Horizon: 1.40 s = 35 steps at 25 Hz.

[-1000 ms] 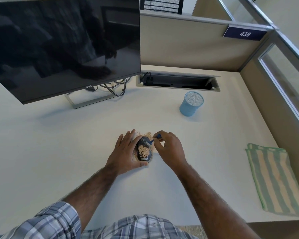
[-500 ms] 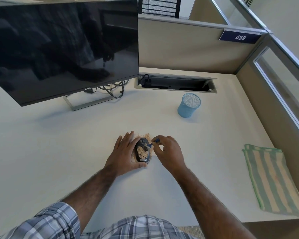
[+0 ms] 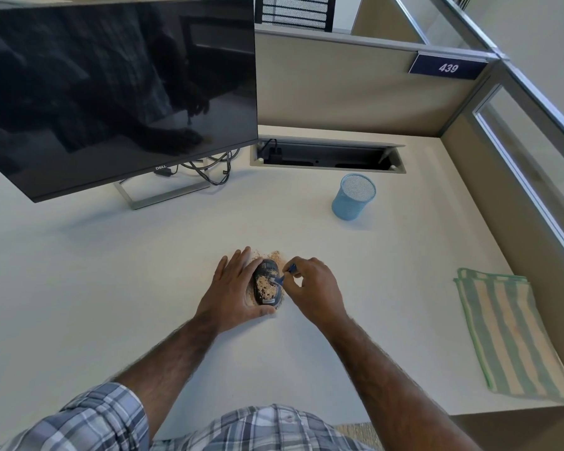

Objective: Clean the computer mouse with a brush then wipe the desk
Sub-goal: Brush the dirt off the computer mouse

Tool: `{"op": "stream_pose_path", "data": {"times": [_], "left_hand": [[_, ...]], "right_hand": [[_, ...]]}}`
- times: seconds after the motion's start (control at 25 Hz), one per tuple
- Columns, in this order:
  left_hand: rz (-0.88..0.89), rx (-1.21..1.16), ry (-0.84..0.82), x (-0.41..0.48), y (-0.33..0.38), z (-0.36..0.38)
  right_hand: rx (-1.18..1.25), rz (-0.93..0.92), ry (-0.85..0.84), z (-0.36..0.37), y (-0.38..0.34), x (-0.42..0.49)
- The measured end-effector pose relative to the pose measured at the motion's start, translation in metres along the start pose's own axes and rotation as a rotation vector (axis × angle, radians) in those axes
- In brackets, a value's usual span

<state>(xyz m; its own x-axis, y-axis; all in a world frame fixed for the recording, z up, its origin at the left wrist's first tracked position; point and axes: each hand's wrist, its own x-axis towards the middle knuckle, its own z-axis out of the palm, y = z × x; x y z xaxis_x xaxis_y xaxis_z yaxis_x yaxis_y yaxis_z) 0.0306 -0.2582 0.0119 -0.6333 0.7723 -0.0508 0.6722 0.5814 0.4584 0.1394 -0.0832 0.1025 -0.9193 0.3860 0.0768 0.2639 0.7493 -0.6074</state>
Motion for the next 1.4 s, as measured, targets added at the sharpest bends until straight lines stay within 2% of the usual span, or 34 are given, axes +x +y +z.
{"op": "stream_pose_path", "data": {"times": [0.2,0.6,1.12,1.28,1.4], "left_hand": [[-0.005,-0.003,0.006,0.000,0.000,0.001],[-0.004,-0.008,0.011,-0.001,0.000,0.000],[-0.001,-0.011,0.013,-0.001,0.000,0.001],[-0.001,-0.011,0.013,0.000,0.000,0.002],[-0.002,-0.011,0.022,0.000,-0.002,0.003]], "right_hand": [[-0.008,-0.010,-0.067,-0.002,-0.003,0.006],[-0.073,-0.004,-0.022,-0.003,-0.007,0.013],[-0.045,0.002,-0.040,-0.002,-0.007,0.016],[-0.057,0.001,-0.102,-0.002,-0.007,0.020],[-0.063,0.012,-0.076,-0.001,-0.004,0.023]]}}
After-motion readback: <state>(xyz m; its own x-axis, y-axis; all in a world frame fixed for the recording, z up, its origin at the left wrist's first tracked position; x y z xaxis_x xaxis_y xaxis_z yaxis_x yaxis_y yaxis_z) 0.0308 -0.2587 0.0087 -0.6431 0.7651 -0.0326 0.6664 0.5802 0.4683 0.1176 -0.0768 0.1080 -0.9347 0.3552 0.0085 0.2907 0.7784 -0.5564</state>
